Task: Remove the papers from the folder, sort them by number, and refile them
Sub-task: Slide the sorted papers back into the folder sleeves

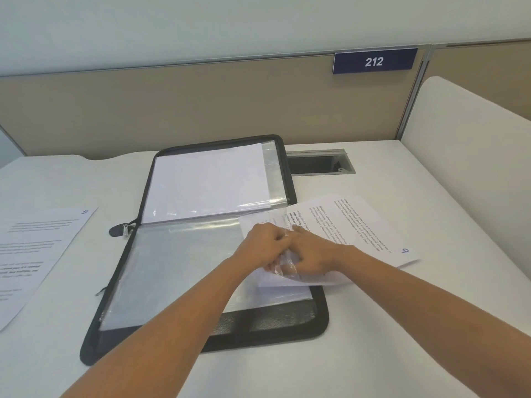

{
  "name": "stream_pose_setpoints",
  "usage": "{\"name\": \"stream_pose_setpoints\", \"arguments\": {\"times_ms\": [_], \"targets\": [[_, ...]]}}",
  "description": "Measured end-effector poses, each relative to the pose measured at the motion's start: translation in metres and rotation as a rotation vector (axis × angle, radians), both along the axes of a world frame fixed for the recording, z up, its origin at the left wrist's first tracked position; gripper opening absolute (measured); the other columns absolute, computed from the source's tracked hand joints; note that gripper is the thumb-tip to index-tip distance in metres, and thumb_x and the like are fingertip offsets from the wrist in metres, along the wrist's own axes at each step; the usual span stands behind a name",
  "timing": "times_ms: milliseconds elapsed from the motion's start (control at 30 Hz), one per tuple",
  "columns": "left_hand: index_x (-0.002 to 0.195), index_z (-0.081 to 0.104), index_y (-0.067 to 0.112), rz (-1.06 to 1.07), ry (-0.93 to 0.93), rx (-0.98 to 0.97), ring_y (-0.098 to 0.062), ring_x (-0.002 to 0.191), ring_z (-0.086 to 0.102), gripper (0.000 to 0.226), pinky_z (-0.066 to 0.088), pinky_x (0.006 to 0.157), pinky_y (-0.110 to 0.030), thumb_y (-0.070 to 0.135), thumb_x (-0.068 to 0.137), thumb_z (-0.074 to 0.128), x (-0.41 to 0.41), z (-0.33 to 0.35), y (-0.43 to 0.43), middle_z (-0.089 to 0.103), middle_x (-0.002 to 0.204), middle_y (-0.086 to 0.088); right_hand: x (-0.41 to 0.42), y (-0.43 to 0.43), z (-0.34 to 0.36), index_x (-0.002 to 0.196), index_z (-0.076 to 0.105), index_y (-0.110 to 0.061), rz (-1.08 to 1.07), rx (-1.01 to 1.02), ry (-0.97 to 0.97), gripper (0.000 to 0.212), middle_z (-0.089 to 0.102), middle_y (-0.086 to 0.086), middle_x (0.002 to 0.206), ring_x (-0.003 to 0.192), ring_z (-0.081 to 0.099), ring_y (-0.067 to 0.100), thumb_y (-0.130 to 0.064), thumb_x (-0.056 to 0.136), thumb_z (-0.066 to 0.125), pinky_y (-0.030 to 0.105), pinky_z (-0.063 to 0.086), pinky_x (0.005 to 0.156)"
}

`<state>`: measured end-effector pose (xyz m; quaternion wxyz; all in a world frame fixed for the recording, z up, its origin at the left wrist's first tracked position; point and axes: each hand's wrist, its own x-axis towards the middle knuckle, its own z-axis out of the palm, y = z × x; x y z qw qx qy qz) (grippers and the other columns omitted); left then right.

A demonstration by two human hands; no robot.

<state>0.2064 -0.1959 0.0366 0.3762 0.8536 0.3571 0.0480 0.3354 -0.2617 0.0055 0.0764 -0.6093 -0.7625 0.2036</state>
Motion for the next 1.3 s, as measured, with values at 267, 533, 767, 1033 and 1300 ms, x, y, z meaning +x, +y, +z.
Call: {"name": "stream_pose_setpoints", "arguments": {"times_ms": [267,533,767,1033,1300], "targets": [[0.061,0.051,0.006,-0.007,0.038,-0.055,-0.013,0.033,0.054,0.032,0.048,0.04,-0.018,0.007,0.092,0.044,-0.003,-0.001,-0.004,0.058,0.047,-0.008,-0.011,0.004,-0.007,0.126,0.054,-0.025,-0.013,0.014,-0.122,0.065,0.047,-0.003,0.14,0.142,0.018,0.015,-0.067,0.078,0.043,0.053,-0.007,0.116],[0.062,0.053,0.006,-0.022,0.021,-0.115,-0.013,0.035,0.057,0.035,0.046,0.039,-0.018,0.009,0.096,0.042,-0.003,0.003,-0.002,0.061,0.055,-0.013,-0.016,0.009,-0.01,0.15,0.015,-0.02,-0.107,-0.017,-0.271,0.061,0.005,0.002,0.159,0.146,-0.009,0.014,-0.032,0.096,0.038,0.054,-0.008,0.115],[0.077,0.063,0.018,-0.132,-0.083,0.338,-0.008,0.068,0.053,0.036,0.043,0.068,-0.024,0.053,0.084,0.055,-0.025,-0.009,0.007,0.062,0.072,0.008,-0.009,-0.004,-0.001,0.142,0.037,-0.024,0.0,-0.018,-0.087,0.082,0.024,-0.006,0.153,0.144,0.014,0.01,-0.073,0.077,0.027,0.053,-0.008,0.116],[0.145,0.01,0.042,-0.416,0.051,0.362,0.005,0.139,-0.009,0.085,-0.006,0.113,-0.032,0.086,0.072,0.015,-0.071,-0.052,0.012,-0.001,0.15,0.022,-0.008,-0.001,-0.017,0.151,0.006,-0.026,0.069,0.024,-0.318,0.104,-0.006,-0.007,0.159,0.145,-0.013,0.011,-0.083,0.064,0.009,0.052,-0.014,0.112],[0.136,-0.017,0.05,-0.419,0.147,0.449,-0.004,0.14,-0.023,0.085,-0.018,0.112,-0.036,0.09,0.065,0.004,-0.076,-0.056,-0.002,-0.022,0.15,0.019,-0.021,0.001,-0.02,0.151,0.002,-0.03,0.001,0.018,-0.198,0.102,-0.01,-0.009,0.158,0.143,-0.018,0.009,-0.087,0.067,0.016,0.052,-0.017,0.112]]}}
